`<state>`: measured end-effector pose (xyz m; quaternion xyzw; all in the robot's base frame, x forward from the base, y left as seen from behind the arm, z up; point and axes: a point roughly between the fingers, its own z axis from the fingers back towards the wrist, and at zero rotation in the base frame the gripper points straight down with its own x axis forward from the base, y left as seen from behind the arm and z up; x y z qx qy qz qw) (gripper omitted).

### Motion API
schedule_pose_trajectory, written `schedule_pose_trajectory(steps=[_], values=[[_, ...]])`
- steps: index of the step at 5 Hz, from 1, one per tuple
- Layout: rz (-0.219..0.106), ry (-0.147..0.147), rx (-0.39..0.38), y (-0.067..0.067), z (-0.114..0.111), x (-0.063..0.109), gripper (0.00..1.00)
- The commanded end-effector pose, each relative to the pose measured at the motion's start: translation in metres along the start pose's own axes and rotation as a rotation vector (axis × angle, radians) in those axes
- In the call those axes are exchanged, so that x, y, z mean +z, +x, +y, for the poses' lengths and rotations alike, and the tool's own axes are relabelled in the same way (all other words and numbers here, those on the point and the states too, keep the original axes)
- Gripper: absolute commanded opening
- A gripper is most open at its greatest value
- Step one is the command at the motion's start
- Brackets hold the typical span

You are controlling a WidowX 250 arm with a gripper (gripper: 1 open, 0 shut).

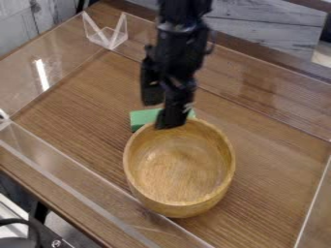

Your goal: Put the green block in the brown bowl

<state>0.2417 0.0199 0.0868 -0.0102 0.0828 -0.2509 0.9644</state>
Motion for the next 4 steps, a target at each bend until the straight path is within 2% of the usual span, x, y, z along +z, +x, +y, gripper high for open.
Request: schedule_pose_trajectory(steps=[1,2,4], values=[[-0.083,0.089,-0.126,-0.019,0.007,0.009,1.0],[-0.102,0.12,-0.14,-0.017,0.019,0.017,1.0],[-0.13,0.147,-0.168,-0.004,0.029,0.01,1.0]])
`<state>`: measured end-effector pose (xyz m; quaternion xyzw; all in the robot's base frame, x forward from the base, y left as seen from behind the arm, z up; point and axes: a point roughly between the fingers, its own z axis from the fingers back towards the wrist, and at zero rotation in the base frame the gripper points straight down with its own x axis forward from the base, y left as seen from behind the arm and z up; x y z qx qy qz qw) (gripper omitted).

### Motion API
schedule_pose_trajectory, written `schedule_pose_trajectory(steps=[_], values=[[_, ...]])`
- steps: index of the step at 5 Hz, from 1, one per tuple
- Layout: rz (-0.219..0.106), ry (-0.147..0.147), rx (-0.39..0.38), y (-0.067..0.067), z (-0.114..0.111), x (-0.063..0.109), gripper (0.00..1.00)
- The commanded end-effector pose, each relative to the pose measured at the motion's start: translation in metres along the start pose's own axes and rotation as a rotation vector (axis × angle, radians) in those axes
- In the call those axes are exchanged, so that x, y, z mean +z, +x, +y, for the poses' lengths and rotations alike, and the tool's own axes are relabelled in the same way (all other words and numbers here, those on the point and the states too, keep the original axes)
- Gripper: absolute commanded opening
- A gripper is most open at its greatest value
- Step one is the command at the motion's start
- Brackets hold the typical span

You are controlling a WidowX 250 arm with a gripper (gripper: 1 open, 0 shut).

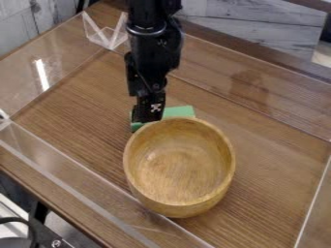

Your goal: Put the green block in the brown bowl

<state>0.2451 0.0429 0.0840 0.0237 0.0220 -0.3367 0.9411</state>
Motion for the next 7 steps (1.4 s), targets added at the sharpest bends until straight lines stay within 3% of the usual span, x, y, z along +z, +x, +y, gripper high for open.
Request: schedule_pose_trajectory(steps=[1,4,6,7], values=[[-0.042,0.05,-0.009,0.007,0.013,0.005,1.0],[-0.078,0.071,-0.029,0.013,0.021,-0.018,1.0],[-0.096,0.066,-0.04,0.018,0.022,-0.033,1.0],[-0.099,0.056,-0.038,0.018,0.021,-0.034,0.0]])
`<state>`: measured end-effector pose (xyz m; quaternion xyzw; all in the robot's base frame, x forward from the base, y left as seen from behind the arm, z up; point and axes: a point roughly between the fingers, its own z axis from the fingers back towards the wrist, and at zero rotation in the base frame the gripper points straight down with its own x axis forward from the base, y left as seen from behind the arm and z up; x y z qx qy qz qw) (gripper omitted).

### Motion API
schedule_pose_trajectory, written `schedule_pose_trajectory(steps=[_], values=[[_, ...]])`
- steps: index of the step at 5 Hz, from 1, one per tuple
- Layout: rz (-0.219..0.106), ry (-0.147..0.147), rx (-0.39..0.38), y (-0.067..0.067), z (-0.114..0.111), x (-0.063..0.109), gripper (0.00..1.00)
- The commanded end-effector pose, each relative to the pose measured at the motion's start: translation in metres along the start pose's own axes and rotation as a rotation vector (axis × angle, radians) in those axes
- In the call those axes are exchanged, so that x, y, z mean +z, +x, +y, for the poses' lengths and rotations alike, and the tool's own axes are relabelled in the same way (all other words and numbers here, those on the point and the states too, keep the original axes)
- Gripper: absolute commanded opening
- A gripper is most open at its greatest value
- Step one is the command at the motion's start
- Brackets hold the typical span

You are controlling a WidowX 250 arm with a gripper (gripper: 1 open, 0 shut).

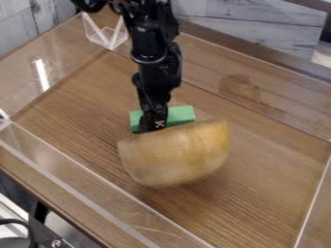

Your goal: Put the green block in the brown bowl

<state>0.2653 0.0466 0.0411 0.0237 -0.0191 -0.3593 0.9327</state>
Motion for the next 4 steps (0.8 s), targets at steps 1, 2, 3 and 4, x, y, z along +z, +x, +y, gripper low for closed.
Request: schedule_pose_trajectory(steps=[1,2,3,4], values=[[-0.013,-0.002,0.022,0.002,0.003,0.011,0.0],[-0.006,-0.036,0.047,-0.001,0.002,0.014,0.0],[-0.004,-0.063,0.083,-0.003,0.003,0.019,0.0],[-0.004,-0.079,0.113,-0.005,0.006,0.023,0.0]])
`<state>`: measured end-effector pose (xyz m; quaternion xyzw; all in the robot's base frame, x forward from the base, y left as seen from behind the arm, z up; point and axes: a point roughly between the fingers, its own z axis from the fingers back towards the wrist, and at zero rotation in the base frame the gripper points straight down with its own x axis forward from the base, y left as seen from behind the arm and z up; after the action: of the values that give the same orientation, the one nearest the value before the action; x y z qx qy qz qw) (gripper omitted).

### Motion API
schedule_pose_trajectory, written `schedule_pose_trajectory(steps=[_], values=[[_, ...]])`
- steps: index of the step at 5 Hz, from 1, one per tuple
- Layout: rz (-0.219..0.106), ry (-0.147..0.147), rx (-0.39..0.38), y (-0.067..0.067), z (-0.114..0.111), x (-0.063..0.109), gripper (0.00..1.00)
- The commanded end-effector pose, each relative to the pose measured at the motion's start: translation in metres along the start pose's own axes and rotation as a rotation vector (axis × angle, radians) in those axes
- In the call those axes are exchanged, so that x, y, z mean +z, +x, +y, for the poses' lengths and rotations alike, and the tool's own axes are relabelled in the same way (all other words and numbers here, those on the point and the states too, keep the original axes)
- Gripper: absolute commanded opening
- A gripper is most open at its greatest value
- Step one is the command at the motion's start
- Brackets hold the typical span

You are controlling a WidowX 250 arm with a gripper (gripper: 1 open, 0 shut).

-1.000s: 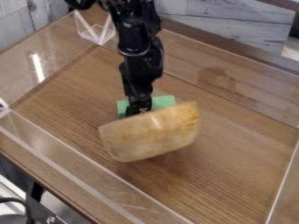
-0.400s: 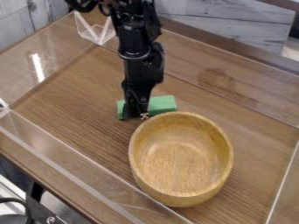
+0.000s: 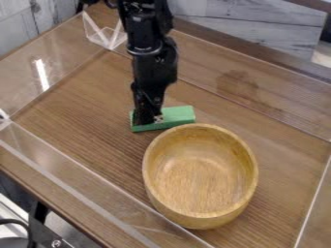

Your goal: Put the green block in the brown bowl

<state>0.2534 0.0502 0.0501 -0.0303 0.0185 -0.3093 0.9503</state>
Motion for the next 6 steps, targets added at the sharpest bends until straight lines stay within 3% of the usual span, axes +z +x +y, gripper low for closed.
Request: schedule_pose_trajectory(steps=[1,3,4,6], values=[[-0.041,0.033,0.026,0.005,0.012,0.019,0.0],[-0.041,0.016,0.055,0.004,0.019,0.026,0.0],[-0.039,0.027,0.036,0.011,0.019,0.023,1.0],[-0.035,0.046,-0.051,0.023,0.014,0.017,1.0]])
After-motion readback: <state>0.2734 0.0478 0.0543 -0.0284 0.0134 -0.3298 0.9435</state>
